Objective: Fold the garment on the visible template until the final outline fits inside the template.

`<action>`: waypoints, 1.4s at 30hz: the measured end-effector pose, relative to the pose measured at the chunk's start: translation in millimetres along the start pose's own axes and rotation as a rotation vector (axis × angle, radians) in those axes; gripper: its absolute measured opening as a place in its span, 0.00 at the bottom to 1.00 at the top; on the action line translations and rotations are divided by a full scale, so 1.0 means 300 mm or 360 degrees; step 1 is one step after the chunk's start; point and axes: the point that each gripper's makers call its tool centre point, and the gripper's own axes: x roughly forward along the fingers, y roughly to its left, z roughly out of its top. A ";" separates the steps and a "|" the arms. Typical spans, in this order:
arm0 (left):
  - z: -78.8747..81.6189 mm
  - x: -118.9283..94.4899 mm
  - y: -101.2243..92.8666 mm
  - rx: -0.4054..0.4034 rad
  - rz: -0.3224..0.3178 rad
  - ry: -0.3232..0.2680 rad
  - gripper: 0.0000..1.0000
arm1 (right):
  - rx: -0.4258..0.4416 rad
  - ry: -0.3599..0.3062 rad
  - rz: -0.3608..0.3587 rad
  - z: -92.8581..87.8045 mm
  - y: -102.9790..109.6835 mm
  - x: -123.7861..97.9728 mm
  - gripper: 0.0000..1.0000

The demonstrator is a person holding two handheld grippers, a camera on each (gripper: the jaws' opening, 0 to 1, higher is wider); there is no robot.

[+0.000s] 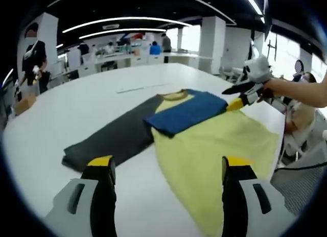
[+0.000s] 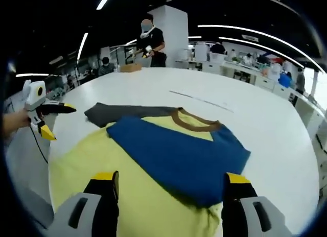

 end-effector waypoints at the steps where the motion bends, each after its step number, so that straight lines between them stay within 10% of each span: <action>1: 0.001 0.006 0.002 -0.0001 0.0003 0.0001 0.77 | 0.0003 -0.0006 -0.0021 -0.005 -0.014 -0.007 0.76; 19: -0.007 0.171 0.042 -0.0010 0.0095 0.0050 0.42 | 0.0058 0.0013 -0.0199 -0.106 -0.155 -0.061 0.31; 42: -0.044 0.342 0.088 -0.0182 0.0192 0.0150 0.18 | -0.0035 0.0090 -0.0247 -0.146 -0.156 -0.016 0.07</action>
